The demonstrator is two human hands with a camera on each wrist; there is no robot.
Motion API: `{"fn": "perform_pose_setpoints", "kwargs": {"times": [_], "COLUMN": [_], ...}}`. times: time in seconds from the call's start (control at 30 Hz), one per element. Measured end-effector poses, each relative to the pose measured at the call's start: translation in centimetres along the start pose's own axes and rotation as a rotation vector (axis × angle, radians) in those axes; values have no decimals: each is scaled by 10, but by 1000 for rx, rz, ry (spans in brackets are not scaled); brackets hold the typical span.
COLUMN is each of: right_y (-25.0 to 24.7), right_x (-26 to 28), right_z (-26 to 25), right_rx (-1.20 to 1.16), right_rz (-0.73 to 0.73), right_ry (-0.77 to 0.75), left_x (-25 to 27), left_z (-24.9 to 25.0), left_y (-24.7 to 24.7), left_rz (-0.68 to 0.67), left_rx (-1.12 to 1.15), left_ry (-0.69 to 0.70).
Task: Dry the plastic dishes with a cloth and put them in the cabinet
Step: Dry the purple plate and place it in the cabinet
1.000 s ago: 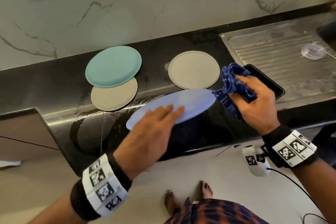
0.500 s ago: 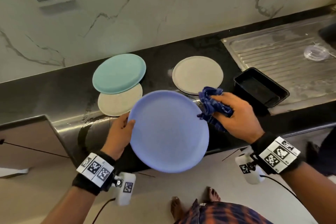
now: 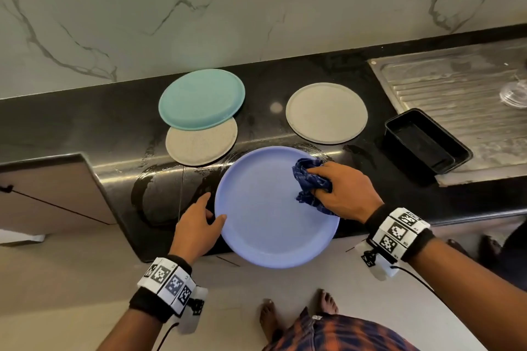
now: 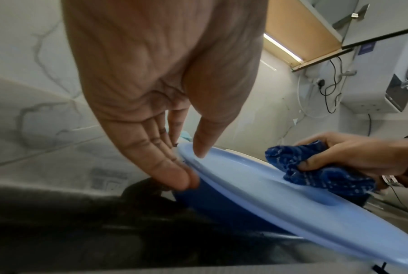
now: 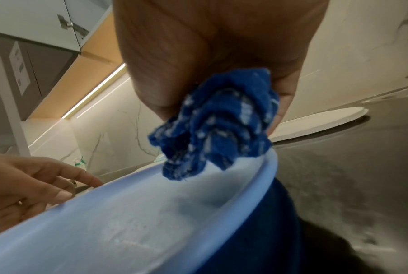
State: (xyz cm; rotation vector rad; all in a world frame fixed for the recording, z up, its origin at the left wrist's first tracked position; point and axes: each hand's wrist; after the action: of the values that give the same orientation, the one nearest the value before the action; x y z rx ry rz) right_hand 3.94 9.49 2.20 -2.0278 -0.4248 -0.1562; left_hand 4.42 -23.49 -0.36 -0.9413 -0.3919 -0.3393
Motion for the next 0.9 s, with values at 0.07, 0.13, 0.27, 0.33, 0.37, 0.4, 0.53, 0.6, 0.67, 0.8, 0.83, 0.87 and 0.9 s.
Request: {"fn": "perform_pose_setpoints", "kwargs": {"times": [0.07,0.13,0.27,0.33,0.37,0.4,0.53,0.6,0.67,0.8,0.83,0.87,0.9], "right_y": [3,7,24,37,43,50,72,71,59,18,11,8,9], "right_x": [-11,-28,-60,-68,-69,-68,-44,-27,-20,-48,-61,-73,-83], "right_z": [-3,-9,-35,-57,-69,-80,-102,-90,-66,-26,-22,-23,-27], "right_rx": [48,136,261,322,345,369,450,485,492,429,425,426,431], "right_rz": [-58,-132,-188,-208,-224,-246,-363,-445,-484,-291,-225,-181,-156], "right_ry": [49,97,131,95,59,8,-365,-536,-551,-187,-109,-53,-16], "left_x": [5,8,4,3,3,2,0,0,0,-1,0,0,1], "left_z": [-2,-3,-2,-3,-4,-4,-3,0,0,-3,-3,-3,-3], "left_y": [4,5,6,8,9,11,11,11,11,9,8,7,7], "left_rz": [-65,-118,-129,-135,-142,-148,-168,-167,-174,-194,-196,-200,-206], "left_rx": [139,291,481,509,518,524,523,513,516,566,582,595,602], "left_ry": [14,20,-2,-11,-18,-24,-13,-18,-18,-17,-15,-10,-4]}}
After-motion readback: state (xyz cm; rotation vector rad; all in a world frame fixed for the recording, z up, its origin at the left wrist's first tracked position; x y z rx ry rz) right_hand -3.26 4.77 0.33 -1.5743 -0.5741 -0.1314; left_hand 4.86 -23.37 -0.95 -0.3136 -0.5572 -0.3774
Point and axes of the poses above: each hand's wrist, its own x-axis away from the middle knuckle, its own y-axis out of the palm, z = x × y, and after that the axes turned 14 degrees about -z, right-handed
